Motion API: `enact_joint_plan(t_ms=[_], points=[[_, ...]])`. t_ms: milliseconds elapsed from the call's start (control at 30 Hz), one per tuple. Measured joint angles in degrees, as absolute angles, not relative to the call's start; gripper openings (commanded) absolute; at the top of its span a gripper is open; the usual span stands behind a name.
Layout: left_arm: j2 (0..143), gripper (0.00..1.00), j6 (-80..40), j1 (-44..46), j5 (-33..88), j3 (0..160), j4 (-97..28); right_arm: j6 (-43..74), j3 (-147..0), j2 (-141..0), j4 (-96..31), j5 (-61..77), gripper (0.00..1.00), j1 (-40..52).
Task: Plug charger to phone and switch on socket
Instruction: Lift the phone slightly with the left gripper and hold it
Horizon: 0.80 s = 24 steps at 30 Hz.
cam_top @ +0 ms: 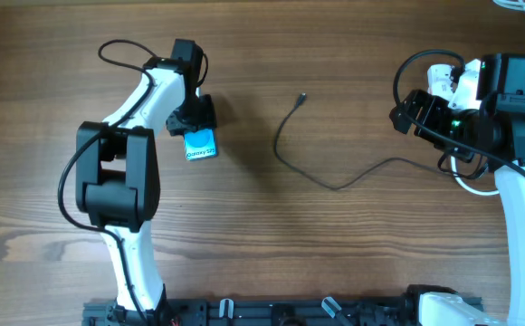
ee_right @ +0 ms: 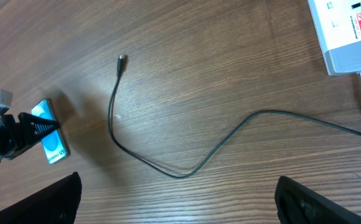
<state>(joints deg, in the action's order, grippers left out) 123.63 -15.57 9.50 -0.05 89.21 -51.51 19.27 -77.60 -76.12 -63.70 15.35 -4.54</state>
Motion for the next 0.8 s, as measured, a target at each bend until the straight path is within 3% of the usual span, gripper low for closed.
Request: enact_joint_plan(t_ms=[267,333,400,533,633,733,800], points=[[122.23,0.63,-15.86,9.50,-0.19,86.72,-48.95,19.27,-77.60,-76.12,-63.70,15.35,1.00,-4.54],[122.21,0.75,-15.97,9.50,-0.27,86.72,-48.97,19.27,-77.60,-76.12,-63.70,15.35,1.00,-4.54],[122.21,0.68,-16.38,9.65,-0.27,86.61,-49.67,19.27,-77.60,-76.12,-63.70,15.35,1.00,-4.54],[122.17,0.68,-16.71,9.65,0.58,86.59,-51.07,19.27,-77.60,-76.12,-63.70,15.35,1.00,-4.54],[122.13,0.60,-16.73,9.65,0.84,86.56,-51.31,19.27,-77.60,-76.12,-63.72,15.35,1.00,-4.51],[122.06,0.80,-16.86,9.65,1.15,86.56,-51.59,19.27,-77.60,-76.12,-63.70,15.35,1.00,-4.54],[122.06,0.83,-17.19,9.65,1.61,86.52,-52.29,19.27,-77.60,-76.12,-63.72,15.35,1.00,-4.54]])
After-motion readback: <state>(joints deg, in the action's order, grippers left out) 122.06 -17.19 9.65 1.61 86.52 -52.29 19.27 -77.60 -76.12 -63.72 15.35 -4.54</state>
